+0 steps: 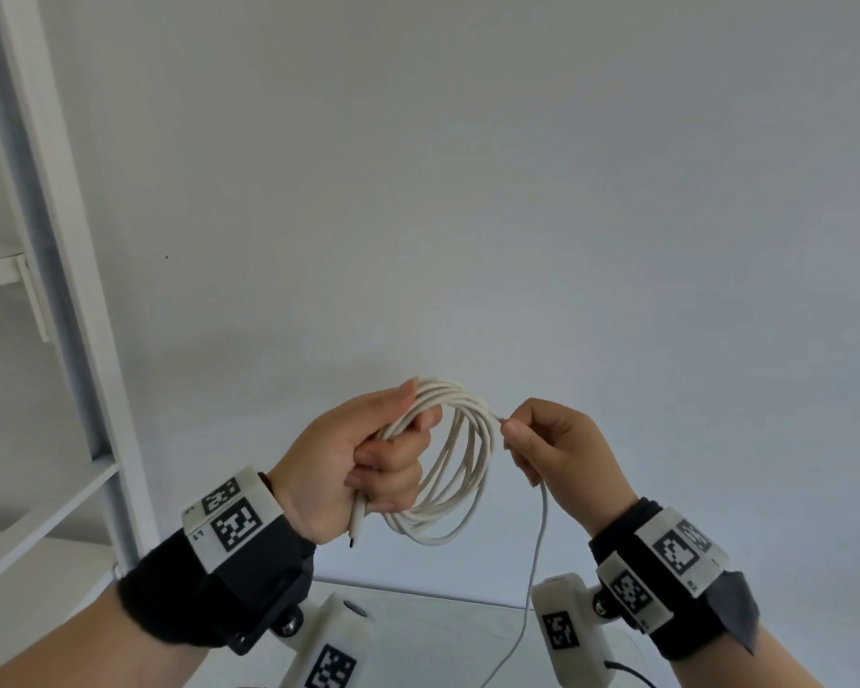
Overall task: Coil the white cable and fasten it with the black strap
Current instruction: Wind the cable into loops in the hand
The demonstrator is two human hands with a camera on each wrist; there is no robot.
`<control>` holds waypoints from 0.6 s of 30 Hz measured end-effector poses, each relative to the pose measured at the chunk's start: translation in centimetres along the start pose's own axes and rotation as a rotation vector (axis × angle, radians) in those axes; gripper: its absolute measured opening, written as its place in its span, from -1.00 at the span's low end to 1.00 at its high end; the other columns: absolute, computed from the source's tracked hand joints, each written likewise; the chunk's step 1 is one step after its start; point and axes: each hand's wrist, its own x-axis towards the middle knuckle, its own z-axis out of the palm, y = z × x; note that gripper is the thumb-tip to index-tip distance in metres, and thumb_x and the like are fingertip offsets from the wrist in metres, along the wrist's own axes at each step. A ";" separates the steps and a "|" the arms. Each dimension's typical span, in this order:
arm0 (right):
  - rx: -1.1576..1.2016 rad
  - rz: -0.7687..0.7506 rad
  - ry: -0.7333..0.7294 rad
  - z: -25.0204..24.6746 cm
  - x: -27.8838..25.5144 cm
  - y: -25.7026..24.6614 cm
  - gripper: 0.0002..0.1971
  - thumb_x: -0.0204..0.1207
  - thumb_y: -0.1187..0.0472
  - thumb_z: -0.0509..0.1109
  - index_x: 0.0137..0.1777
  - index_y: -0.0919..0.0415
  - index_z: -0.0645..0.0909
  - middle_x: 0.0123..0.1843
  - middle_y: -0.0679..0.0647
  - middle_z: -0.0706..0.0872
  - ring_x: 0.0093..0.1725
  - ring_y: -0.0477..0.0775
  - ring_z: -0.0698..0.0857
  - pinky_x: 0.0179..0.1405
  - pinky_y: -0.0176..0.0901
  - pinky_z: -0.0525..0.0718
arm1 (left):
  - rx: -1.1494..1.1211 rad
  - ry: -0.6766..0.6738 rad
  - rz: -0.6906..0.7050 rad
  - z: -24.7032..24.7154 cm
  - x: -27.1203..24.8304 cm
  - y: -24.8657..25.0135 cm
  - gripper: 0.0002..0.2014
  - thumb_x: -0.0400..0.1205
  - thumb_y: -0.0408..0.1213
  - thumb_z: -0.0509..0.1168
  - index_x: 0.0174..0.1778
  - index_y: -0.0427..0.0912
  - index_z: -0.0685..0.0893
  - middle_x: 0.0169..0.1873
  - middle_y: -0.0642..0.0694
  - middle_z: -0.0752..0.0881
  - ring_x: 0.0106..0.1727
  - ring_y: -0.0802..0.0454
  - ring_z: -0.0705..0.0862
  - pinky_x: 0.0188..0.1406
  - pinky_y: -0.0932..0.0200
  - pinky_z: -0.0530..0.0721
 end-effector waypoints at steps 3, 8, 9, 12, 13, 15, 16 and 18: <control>0.041 0.040 -0.036 0.6 -0.4 1.0 -0.71 0.41 0.01 0.32 -0.43 0.18 0.54 -0.59 -0.05 0.54 -0.61 -0.08 0.48 -0.54 -0.37 0.50 | -0.117 0.002 0.043 0.0 0.2 0.5 -0.71 0.49 0.01 0.38 -0.31 -0.15 0.59 -0.70 0.10 0.19 -0.74 0.18 0.12 -0.72 0.33 0.27; 0.022 0.127 -0.118 1.9 -1.6 3.1 -0.70 0.61 0.27 0.20 -0.35 0.15 0.59 -0.54 -0.06 0.57 -0.55 -0.07 0.53 -0.47 -0.34 0.51 | -0.159 0.123 0.186 0.3 0.5 1.7 -0.68 0.62 0.00 0.11 -0.30 -0.14 0.55 -0.69 0.08 0.17 -0.72 0.17 0.08 -0.71 0.32 0.22; 0.022 0.142 -0.138 2.1 -1.9 3.4 -0.70 0.62 0.28 0.18 -0.33 0.14 0.60 -0.53 -0.06 0.58 -0.53 -0.07 0.53 -0.45 -0.32 0.52 | -0.137 0.162 0.208 0.3 0.6 1.8 -0.66 0.63 0.00 0.07 -0.30 -0.14 0.54 -0.72 0.09 0.20 -0.71 0.17 0.07 -0.71 0.33 0.22; -0.002 0.163 -0.216 2.8 -2.6 3.7 -0.73 0.63 0.29 0.15 -0.19 0.08 0.64 -0.47 -0.06 0.57 -0.45 -0.10 0.55 -0.35 -0.29 0.55 | -0.101 0.238 0.252 0.3 0.8 1.8 -0.66 0.66 -0.02 0.02 -0.29 -0.15 0.51 -0.73 0.12 0.32 -0.74 0.21 0.13 -0.72 0.35 0.33; -0.034 0.169 -0.241 3.0 -2.8 3.7 -0.73 0.63 0.30 0.14 -0.11 0.02 0.64 -0.44 -0.07 0.57 -0.43 -0.13 0.55 -0.32 -0.31 0.56 | -0.107 0.255 0.260 0.2 0.8 1.8 -0.68 0.66 -0.06 0.01 -0.28 -0.15 0.50 -0.72 0.12 0.32 -0.75 0.23 0.18 -0.71 0.34 0.37; -0.122 0.160 -0.275 3.4 -3.2 3.7 -0.68 0.62 0.32 0.11 0.05 -0.13 0.59 -0.39 -0.10 0.56 -0.39 -0.21 0.55 -0.24 -0.34 0.59 | -0.119 0.279 0.281 0.0 0.9 1.7 -0.76 0.63 -0.15 0.02 -0.25 -0.17 0.48 -0.68 0.11 0.33 -0.74 0.22 0.26 -0.67 0.30 0.41; -0.177 0.141 -0.294 3.6 -3.4 3.6 -0.63 0.62 0.33 0.10 0.15 -0.20 0.53 -0.35 -0.11 0.56 -0.36 -0.22 0.56 -0.21 -0.37 0.59 | -0.115 0.289 0.295 -0.1 0.9 1.7 -0.80 0.61 -0.19 0.03 -0.24 -0.18 0.47 -0.66 0.09 0.32 -0.72 0.21 0.27 -0.65 0.29 0.43; -0.299 0.103 -0.349 3.9 -3.7 3.5 -0.51 0.61 0.36 0.07 0.36 -0.24 0.37 -0.26 -0.13 0.54 -0.32 -0.18 0.56 -0.18 -0.42 0.58 | -0.085 0.310 0.316 -0.3 1.0 1.5 -0.84 0.58 -0.22 0.06 -0.22 -0.19 0.47 -0.62 0.08 0.33 -0.69 0.17 0.29 -0.60 0.27 0.48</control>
